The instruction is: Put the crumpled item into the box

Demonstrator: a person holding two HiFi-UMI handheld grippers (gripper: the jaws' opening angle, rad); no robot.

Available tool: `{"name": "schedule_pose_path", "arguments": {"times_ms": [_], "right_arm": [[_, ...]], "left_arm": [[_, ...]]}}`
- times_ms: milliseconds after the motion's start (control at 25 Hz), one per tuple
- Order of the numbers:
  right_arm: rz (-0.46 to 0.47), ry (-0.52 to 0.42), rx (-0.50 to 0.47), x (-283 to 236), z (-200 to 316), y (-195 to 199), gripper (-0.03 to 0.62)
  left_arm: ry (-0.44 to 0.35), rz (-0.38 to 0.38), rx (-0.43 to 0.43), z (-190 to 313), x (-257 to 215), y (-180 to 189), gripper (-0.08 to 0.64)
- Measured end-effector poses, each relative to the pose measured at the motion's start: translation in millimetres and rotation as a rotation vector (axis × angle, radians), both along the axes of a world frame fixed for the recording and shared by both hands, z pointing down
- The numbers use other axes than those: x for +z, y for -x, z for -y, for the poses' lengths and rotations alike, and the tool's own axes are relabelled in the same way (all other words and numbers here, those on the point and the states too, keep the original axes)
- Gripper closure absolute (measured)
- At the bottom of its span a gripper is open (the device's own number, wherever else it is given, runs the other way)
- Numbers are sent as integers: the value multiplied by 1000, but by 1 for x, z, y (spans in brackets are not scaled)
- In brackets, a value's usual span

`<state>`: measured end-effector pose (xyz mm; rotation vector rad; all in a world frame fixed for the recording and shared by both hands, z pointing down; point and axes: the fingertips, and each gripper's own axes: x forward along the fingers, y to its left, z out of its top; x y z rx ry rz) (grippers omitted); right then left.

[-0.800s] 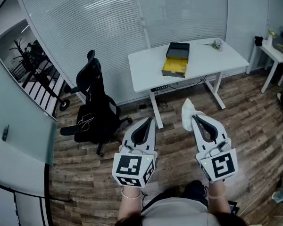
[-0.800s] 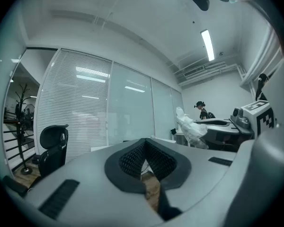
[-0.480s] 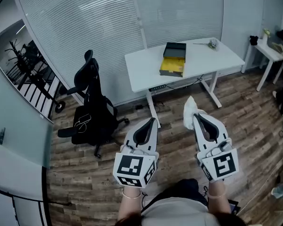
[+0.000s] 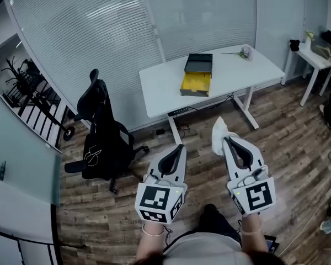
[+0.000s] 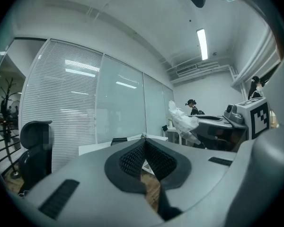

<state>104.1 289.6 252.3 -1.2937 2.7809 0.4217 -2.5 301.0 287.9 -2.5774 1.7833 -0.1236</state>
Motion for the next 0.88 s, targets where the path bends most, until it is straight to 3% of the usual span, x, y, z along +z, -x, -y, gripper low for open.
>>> {"name": "schedule_pose_path", "arguments": {"times_ms": [520,880], "right_arm": [[-50,23,-43,7,106,-17,565],[-30,50,-78,19,158,-22,565]], "left_arm": [[-9,-29,-15,116,-1,-33,543],[19,-35,-75,149,8,-34,543]]}}
